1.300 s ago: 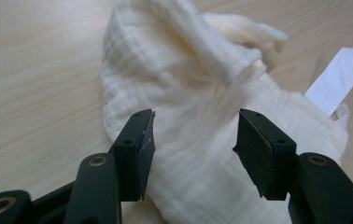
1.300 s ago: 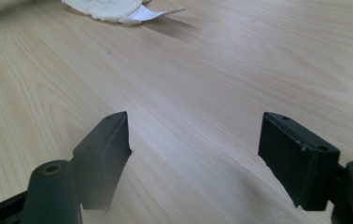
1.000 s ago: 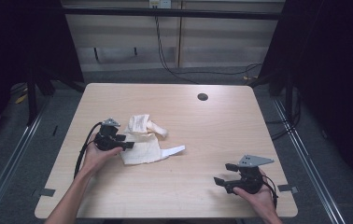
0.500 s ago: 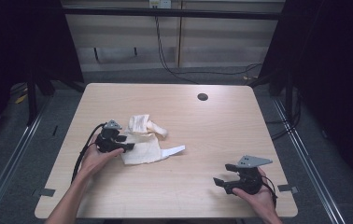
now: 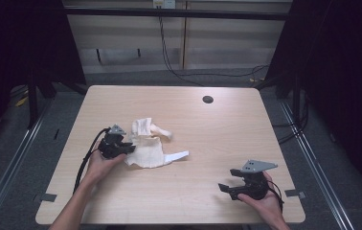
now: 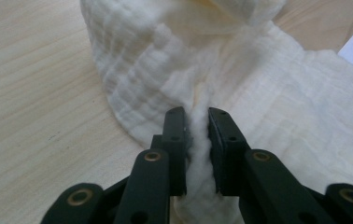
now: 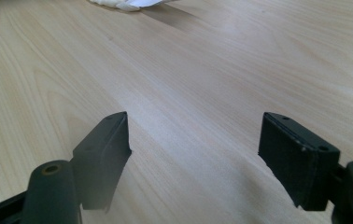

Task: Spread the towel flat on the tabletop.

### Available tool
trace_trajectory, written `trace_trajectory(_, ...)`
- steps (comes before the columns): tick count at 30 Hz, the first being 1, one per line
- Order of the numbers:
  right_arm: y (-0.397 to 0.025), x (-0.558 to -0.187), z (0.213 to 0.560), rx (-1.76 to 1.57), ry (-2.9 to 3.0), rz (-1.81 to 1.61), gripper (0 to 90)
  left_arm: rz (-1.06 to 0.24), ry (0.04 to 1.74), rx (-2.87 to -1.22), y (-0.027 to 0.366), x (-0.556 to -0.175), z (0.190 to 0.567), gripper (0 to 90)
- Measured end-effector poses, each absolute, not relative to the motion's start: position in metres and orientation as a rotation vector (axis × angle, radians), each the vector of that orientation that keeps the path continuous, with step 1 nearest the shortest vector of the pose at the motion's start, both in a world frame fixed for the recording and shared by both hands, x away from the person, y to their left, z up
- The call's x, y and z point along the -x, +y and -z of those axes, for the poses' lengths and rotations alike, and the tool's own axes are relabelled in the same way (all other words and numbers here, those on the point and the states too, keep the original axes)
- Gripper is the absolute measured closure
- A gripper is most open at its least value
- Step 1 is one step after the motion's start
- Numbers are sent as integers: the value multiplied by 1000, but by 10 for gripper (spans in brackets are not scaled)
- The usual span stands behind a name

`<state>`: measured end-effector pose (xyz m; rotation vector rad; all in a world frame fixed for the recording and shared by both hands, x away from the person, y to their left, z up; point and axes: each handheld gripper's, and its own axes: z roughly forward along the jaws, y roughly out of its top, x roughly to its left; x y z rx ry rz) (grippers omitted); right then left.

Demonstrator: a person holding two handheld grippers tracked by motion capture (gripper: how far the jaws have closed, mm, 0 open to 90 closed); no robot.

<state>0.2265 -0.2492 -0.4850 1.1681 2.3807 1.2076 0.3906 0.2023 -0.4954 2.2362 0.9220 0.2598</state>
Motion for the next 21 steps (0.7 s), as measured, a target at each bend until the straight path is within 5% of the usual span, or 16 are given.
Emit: trace_trajectory(21, -251, -226, 484, -1190, 2342, -1207, 233, -147, 779, -2247, 181, -366, 497, 831)
